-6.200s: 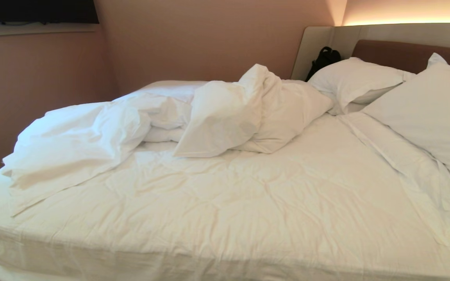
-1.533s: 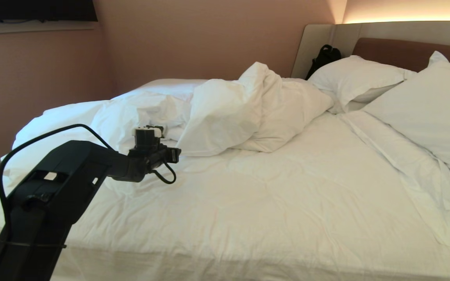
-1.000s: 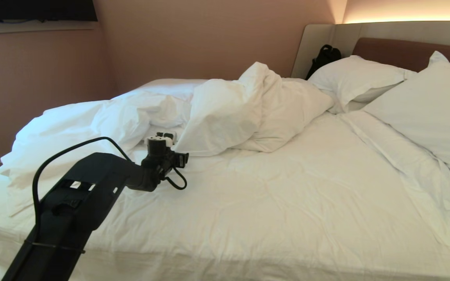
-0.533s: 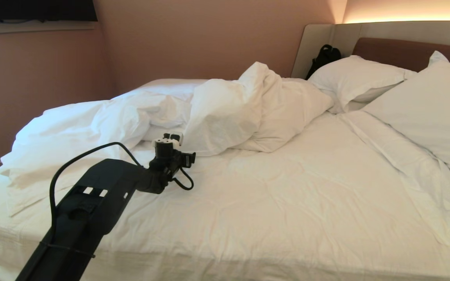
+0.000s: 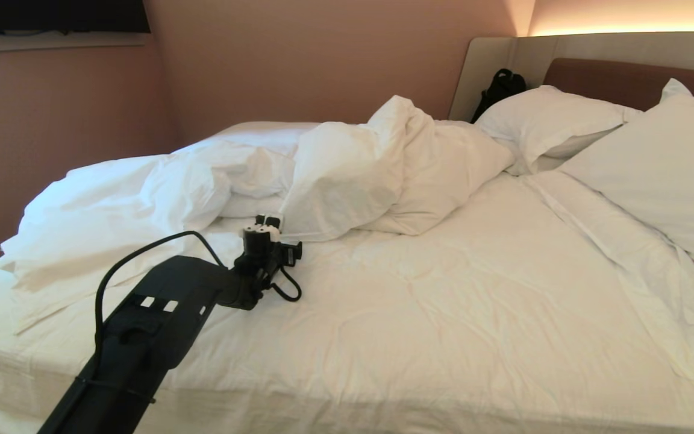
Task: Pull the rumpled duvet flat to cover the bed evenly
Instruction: Hold the folded corner of the quilt
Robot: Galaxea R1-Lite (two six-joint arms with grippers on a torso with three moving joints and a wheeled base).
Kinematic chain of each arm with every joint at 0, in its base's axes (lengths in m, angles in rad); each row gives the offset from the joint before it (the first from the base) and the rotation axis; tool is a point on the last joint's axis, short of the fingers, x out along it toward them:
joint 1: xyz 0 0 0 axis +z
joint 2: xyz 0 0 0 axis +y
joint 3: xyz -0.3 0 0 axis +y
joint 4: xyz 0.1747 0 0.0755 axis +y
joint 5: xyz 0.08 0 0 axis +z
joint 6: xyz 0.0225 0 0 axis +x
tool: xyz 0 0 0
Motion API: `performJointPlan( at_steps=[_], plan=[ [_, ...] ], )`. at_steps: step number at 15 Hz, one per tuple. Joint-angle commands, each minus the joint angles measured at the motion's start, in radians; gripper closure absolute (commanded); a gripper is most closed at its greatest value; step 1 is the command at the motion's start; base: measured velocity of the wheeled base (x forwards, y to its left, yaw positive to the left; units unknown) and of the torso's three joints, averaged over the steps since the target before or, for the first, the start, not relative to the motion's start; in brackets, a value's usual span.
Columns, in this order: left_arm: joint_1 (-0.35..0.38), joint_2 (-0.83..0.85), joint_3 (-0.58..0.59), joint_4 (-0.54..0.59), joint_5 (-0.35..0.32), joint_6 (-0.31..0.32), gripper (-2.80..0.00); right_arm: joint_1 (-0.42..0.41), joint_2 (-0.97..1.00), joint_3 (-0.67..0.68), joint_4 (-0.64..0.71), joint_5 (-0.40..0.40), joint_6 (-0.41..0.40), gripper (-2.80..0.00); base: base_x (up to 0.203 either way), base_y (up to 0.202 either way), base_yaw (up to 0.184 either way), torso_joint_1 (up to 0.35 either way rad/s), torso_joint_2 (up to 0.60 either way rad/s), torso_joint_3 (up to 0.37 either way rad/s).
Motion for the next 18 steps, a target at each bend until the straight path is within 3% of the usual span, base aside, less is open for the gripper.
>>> performJointPlan(
  at_steps=[1,2,3,14,18],
  plan=[
    [0.002,0.009,-0.001,-0.01,0.0,0.003,-2.8,0.0,0.001,0.0,0.0,0.0,0.0,0.0,0.0,0.0,0.0,0.0,0.0,0.0],
    [0.002,0.009,-0.001,-0.011,-0.001,0.003,-2.8,0.0,0.001,0.0,0.0,0.0,0.0,0.0,0.0,0.0,0.0,0.0,0.0,0.0],
    [0.001,0.009,-0.001,-0.011,-0.001,0.003,0.0,0.0,0.001,0.0,0.0,0.0,0.0,0.0,0.0,0.0,0.0,0.0,0.0,0.0],
    [-0.012,-0.028,0.001,-0.124,0.002,0.011,0.0,0.0,0.001,0.0,0.0,0.0,0.0,0.0,0.0,0.0,0.0,0.0,0.0,0.0],
    [-0.04,-0.085,0.01,-0.112,0.057,-0.023,0.0,0.0,0.001,0.0,0.0,0.0,0.0,0.0,0.0,0.0,0.0,0.0,0.0,0.0]
  ],
)
